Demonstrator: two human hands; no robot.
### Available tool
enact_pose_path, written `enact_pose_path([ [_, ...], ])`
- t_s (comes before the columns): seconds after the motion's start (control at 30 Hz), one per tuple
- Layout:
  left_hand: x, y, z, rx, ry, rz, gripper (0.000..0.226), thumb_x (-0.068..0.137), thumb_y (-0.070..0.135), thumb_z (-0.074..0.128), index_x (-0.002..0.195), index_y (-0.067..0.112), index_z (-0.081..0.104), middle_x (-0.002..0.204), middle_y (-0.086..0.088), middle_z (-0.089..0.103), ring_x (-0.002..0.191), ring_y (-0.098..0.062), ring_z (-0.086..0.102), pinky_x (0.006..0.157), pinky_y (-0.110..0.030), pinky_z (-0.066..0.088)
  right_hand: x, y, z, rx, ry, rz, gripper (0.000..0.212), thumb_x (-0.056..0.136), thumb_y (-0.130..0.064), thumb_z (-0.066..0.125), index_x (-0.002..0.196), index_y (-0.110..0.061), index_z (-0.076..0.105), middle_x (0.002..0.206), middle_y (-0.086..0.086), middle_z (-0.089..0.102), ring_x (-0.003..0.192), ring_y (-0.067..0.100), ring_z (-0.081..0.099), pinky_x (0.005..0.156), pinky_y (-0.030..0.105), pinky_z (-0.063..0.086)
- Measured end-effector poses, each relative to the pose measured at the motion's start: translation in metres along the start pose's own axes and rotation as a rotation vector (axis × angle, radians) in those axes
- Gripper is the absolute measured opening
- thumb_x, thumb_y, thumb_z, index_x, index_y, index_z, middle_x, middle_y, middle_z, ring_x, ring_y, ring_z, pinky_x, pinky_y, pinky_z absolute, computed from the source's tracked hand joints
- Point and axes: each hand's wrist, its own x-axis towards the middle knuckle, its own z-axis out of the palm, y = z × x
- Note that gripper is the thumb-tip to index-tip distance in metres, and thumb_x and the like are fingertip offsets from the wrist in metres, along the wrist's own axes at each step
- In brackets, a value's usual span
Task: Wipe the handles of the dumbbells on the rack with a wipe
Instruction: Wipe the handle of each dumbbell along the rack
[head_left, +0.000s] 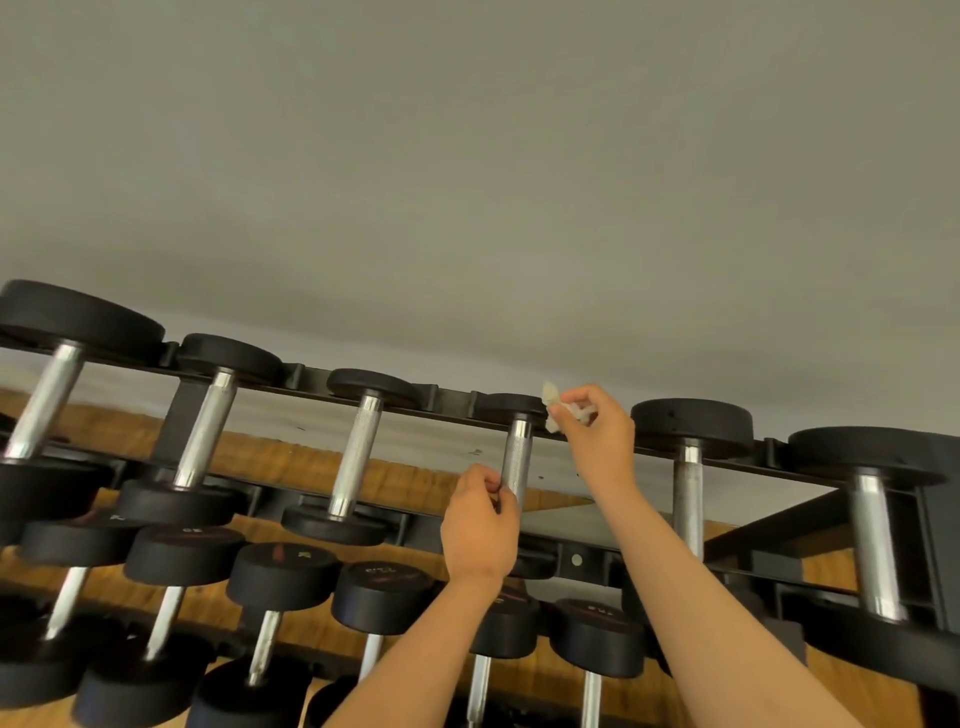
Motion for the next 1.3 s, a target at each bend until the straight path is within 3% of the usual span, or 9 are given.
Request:
enact_pose_path([
  [0.17, 0.0, 0.0, -0.001, 0.004, -0.005, -0.003, 0.011, 0.093, 0.022, 0.059, 0.096, 0.028, 0.051, 0.088, 0.009, 0.06, 0.074, -0.001, 0.058, 0.06, -0.01, 0.043, 0.008, 0.016, -0.007, 0.191, 0.009, 0.182, 0.008, 0.088, -0.014, 0.068, 0.081, -0.01, 0.067, 0.084, 0.002, 0.066, 0.081, 0.018, 0.063, 0.076, 0.028, 0.05],
  [0.37, 0.0, 0.0, -0.001, 0.003, 0.004, -0.003, 0.008, 0.093, 0.022, 0.059, 0.097, 0.026, 0.053, 0.088, 0.009, 0.06, 0.075, -0.003, 0.059, 0.063, -0.011, 0.045, -0.004, 0.029, -0.006, 0.27, -0.004, 0.256, 0.004, 0.089, -0.008, 0.065, 0.086, -0.009, 0.067, 0.087, -0.003, 0.065, 0.082, 0.007, 0.059, 0.069, 0.014, 0.046],
  [0.47, -0.001, 0.0, -0.001, -0.004, 0.009, -0.005, 0.007, 0.093, 0.022, 0.059, 0.098, 0.024, 0.054, 0.089, 0.009, 0.061, 0.075, -0.003, 0.059, 0.062, -0.01, 0.044, -0.003, 0.042, -0.002, 0.25, -0.038, 0.335, 0.008, 0.091, -0.007, 0.062, 0.095, -0.005, 0.068, 0.095, 0.002, 0.065, 0.085, 0.008, 0.059, 0.067, 0.013, 0.046],
  [0.63, -0.001, 0.0, -0.001, -0.006, 0.014, -0.01, 0.006, 0.093, 0.021, 0.058, 0.098, 0.023, 0.055, 0.088, 0.01, 0.06, 0.074, -0.001, 0.058, 0.061, -0.009, 0.043, 0.003, 0.05, 0.008, 0.226, -0.012, 0.363, 0.017, 0.093, -0.008, 0.06, 0.107, -0.005, 0.068, 0.104, 0.006, 0.065, 0.095, 0.016, 0.06, 0.077, 0.02, 0.048],
  [0.87, 0.0, -0.001, 0.0, -0.008, 0.016, -0.005, 0.005, 0.094, 0.02, 0.058, 0.097, 0.024, 0.056, 0.091, 0.009, 0.061, 0.075, -0.002, 0.059, 0.063, -0.011, 0.047, 0.021, 0.048, 0.013, 0.065, 0.0, 0.308, 0.016, 0.093, -0.007, 0.06, 0.106, -0.004, 0.07, 0.099, 0.0, 0.063, 0.069, 0.007, 0.063, 0.066, 0.013, 0.047],
  [1.3, 0.002, -0.003, -0.001, -0.037, 0.01, -0.018, 0.004, 0.093, 0.018, 0.059, 0.095, 0.022, 0.058, 0.088, 0.009, 0.061, 0.075, -0.001, 0.059, 0.063, -0.01, 0.047, 0.019, 0.049, 0.007, 0.103, -0.08, 0.35, 0.023, 0.095, -0.012, 0.058, 0.116, -0.006, 0.066, 0.111, 0.005, 0.064, 0.075, 0.0, 0.06, 0.065, 0.011, 0.04],
])
